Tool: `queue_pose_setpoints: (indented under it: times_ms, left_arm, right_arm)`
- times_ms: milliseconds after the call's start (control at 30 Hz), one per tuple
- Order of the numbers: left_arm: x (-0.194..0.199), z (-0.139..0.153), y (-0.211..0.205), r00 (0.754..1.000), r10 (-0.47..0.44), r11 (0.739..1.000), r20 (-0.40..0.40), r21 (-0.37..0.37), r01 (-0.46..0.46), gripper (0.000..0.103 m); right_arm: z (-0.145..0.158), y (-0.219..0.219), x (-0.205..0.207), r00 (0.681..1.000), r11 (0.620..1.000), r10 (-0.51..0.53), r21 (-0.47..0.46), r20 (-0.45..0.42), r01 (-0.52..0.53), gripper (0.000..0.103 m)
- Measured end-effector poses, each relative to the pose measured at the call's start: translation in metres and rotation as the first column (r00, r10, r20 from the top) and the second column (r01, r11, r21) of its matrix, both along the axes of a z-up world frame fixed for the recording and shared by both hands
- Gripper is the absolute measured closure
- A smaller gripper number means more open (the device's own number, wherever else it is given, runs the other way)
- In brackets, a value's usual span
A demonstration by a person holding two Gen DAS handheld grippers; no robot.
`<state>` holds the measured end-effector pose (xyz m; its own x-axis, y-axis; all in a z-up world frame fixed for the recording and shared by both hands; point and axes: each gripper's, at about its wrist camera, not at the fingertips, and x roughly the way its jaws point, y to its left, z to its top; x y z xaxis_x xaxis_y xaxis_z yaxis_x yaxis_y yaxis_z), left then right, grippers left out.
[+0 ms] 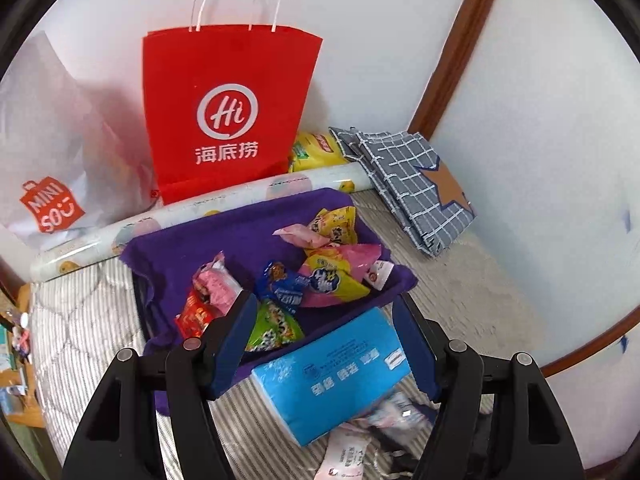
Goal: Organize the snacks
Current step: 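Grasp the white printed snack packet with the right tool while the left tool grasps the pink pastry packet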
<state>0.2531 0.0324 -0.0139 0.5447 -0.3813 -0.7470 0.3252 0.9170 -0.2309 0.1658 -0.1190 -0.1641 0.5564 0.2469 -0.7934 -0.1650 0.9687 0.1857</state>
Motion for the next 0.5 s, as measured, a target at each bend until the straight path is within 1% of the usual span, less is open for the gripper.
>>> queue_pose_setpoints:
  times_ms: [67, 200, 300, 400, 500]
  left_arm:
    - [-0.014, -0.007, 0.001, 1.0, 0.013, 1.0, 0.004, 0.007, -0.013, 0.033]
    - [-0.048, -0.034, 0.006, 0.999, 0.008, 0.999, -0.038, 0.031, -0.007, 0.033]
    - [-0.078, -0.059, 0.005, 0.998, -0.002, 0.996, -0.065, 0.086, 0.007, 0.033]
    - [-0.1, -0.084, -0.003, 0.995, -0.005, 0.993, -0.1, 0.119, 0.017, 0.033]
    - [-0.111, -0.109, -0.02, 0.988, -0.026, 0.992, -0.152, 0.121, 0.044, 0.033]
  right_arm:
    - [0.005, -0.012, -0.007, 1.0, 1.0, -0.002, 0.002, 0.016, 0.002, 0.052]
    - [0.005, -0.038, -0.016, 0.999, 0.999, -0.029, -0.011, 0.042, 0.03, 0.052]
    - [0.002, -0.061, -0.02, 0.998, 0.998, -0.055, 0.018, 0.042, 0.055, 0.052]
    - [-0.002, -0.08, -0.025, 0.996, 0.996, -0.082, 0.036, 0.045, 0.08, 0.052]
    - [-0.004, -0.095, -0.031, 0.994, 0.994, -0.095, 0.064, 0.052, 0.092, 0.052]
